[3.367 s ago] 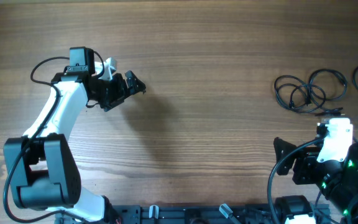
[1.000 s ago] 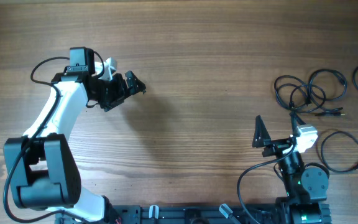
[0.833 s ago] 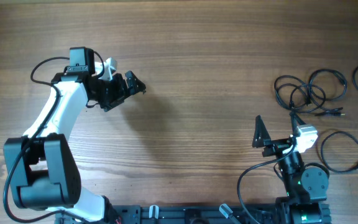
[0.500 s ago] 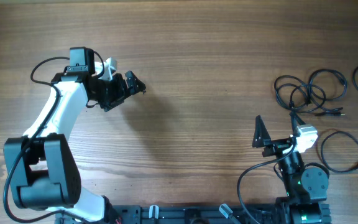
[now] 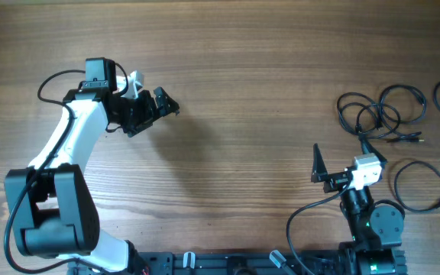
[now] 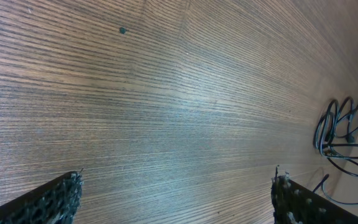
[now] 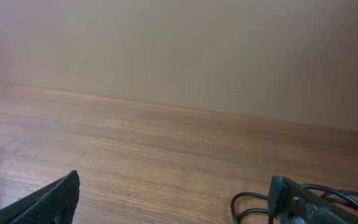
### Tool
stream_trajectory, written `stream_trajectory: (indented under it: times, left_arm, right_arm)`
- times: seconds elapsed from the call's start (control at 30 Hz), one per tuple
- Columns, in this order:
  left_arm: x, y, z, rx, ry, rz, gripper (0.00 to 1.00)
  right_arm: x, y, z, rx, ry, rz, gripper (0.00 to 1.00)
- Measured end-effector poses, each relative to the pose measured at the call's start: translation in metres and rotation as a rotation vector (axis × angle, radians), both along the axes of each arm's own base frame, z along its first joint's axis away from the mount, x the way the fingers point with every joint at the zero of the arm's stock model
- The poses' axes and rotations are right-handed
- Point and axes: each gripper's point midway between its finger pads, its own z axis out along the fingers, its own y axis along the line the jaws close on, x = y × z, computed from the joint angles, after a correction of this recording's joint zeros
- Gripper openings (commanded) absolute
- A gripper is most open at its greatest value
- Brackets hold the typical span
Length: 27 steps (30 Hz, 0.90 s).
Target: Untangle cables
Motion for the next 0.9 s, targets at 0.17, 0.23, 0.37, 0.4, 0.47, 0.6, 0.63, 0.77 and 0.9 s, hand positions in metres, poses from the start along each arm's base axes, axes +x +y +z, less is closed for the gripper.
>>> stream_trajectory:
  times: [0.17,0.23,0.37,0.4,0.47,0.6,0.63,0.77,0.9]
  left_arm:
    - [0.0001,-0.0001,0.0001,0.0,0.0,0.0,1.0]
    - [0.0,-0.0001,0.0,0.0,0.0,0.0,1.0]
    - [0.0001,0.0,0.0,0.0,0.0,0.0,1.0]
    - [0.0001,-0.0001,0.0002,0.0,-0.001,0.0,1.0]
    - [0.0001,-0.0001,0.0001,0.0,0.0,0.0,1.0]
    - [0.0001,0.0,0.0,0.0,0.0,0.0,1.0]
    - [0.0001,-0.0001,0.0001,0.0,0.0,0.0,1.0]
    - [0.0001,0.0,0.0,0.0,0.0,0.0,1.0]
    - [0.0001,0.0,0.0,0.0,0.0,0.0,1.0]
  right_arm:
    - [0.0,0.0,-0.0002,-0.004,0.0,0.0,1.0]
    - [0.0,0.0,0.0,-0.004,-0.001,0.0,1.0]
    - [0.0,0.0,-0.0002,-0.004,0.0,0.0,1.0]
    - [0.0,0.0,0.0,-0.005,-0.001,0.0,1.0]
    - [0.0,0.0,0.0,-0.008,-0.001,0.0,1.0]
    - [0.0,0.0,0.0,-0.011,-0.002,0.0,1.0]
    - [0.0,0.0,0.0,-0.011,-0.002,0.0,1.0]
    - [0.0,0.0,0.0,-0.011,-0.002,0.0,1.0]
    - [0.0,0.0,0.0,-0.011,-0.002,0.0,1.0]
